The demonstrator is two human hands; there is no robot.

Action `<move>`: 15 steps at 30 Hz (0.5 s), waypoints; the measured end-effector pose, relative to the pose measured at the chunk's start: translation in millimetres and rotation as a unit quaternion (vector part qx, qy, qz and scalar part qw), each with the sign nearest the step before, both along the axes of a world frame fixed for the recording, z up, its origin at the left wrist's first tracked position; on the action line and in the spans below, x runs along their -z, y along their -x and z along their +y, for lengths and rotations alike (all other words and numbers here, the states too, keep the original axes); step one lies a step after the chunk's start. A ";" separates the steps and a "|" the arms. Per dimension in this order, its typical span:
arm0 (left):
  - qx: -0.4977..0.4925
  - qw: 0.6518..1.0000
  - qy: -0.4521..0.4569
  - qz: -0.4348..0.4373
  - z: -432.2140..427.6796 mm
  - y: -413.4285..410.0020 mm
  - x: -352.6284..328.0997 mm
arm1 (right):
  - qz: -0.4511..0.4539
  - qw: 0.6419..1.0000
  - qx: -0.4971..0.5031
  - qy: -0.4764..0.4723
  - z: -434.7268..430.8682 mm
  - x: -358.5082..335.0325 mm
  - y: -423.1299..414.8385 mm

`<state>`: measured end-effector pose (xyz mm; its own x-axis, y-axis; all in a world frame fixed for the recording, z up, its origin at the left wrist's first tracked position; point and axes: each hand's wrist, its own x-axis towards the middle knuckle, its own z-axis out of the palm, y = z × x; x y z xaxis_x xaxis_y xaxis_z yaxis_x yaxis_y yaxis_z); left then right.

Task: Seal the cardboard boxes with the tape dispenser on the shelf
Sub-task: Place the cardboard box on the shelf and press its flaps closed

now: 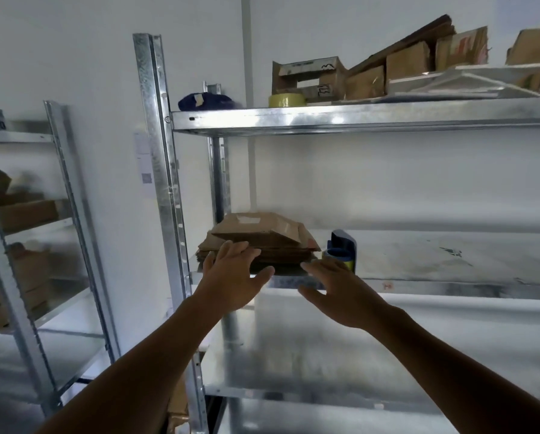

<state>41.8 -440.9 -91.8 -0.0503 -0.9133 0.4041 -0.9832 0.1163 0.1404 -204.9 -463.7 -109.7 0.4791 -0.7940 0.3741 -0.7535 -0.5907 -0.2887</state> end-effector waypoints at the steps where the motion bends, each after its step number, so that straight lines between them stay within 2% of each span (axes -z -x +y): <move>1: -0.005 1.000 -0.001 -0.001 -14.1 -6.6 -0.4 | 0.001 1.000 0.001 -0.001 -13.6 0.4 -5.6; 11: 0.009 0.999 0.014 0.035 -154.4 -76.7 -19.2 | 0.003 0.998 0.053 0.022 -137.0 -18.7 -67.2; 15: 0.013 0.999 -0.019 0.031 -201.8 -91.1 -20.9 | -0.003 0.997 0.082 0.003 -180.7 -18.1 -83.1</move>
<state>132.9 -642.7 -70.9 -0.0502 -0.9270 0.3717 -0.9691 0.1352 0.2063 -121.8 -644.4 -91.6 0.3420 -0.8589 0.3812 -0.8381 -0.4623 -0.2897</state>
